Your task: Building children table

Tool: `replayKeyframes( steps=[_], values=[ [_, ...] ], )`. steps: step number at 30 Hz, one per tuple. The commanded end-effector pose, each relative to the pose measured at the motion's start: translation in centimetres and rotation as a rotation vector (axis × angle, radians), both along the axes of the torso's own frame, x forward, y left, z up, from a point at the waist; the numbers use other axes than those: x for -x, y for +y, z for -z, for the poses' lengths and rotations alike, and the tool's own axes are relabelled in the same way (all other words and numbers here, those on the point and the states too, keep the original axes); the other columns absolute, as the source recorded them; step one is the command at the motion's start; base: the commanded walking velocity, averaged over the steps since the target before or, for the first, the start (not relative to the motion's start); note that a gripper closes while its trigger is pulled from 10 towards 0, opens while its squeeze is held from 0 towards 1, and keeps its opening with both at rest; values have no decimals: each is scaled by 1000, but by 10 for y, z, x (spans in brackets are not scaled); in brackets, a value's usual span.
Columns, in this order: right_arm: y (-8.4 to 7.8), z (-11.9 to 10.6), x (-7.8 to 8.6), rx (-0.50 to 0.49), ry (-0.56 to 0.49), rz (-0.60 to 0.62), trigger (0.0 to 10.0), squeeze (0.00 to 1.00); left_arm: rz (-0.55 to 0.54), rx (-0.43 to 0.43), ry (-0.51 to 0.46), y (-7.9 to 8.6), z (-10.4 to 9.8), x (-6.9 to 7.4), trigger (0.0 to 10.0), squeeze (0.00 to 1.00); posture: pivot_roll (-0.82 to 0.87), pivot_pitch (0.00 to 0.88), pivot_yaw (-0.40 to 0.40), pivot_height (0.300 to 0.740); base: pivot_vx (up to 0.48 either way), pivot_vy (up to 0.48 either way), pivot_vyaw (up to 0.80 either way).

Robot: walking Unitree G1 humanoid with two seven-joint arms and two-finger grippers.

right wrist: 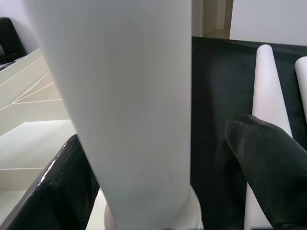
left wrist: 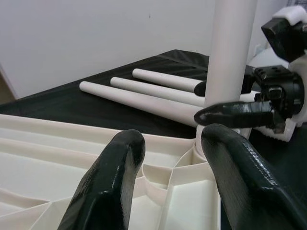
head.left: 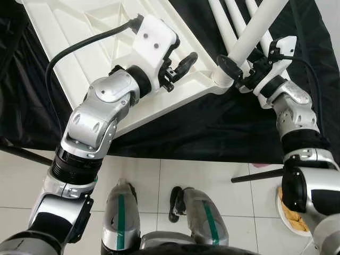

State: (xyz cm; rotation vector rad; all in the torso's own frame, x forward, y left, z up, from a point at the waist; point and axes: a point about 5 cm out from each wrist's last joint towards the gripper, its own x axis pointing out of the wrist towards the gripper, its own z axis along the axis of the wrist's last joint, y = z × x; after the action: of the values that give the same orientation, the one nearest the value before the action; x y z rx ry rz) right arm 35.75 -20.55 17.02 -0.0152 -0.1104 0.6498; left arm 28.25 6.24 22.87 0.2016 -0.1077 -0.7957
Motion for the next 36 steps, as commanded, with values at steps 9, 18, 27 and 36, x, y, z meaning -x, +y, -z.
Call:
replayKeyframes(
  steps=[9,18,27,36],
  values=[
    [-1,0,-2,41,2,-35,6588,0,165,-58,14,-11,8,17,10000,0,116,72,-60,740,0,0,0],
    [0,1,-3,45,6,-53,0,0,161,-60,13,-12,8,16,10000,0,114,70,-62,740,0,0,0],
    [1,6,-1,46,18,-73,0,0,154,-60,5,-11,7,15,10000,0,111,75,-68,740,0,0,0],
    [8,9,1,5,7,-22,10000,0,148,-54,1,-11,6,15,10000,0,107,83,-75,740,0,0,0]
  ],
)
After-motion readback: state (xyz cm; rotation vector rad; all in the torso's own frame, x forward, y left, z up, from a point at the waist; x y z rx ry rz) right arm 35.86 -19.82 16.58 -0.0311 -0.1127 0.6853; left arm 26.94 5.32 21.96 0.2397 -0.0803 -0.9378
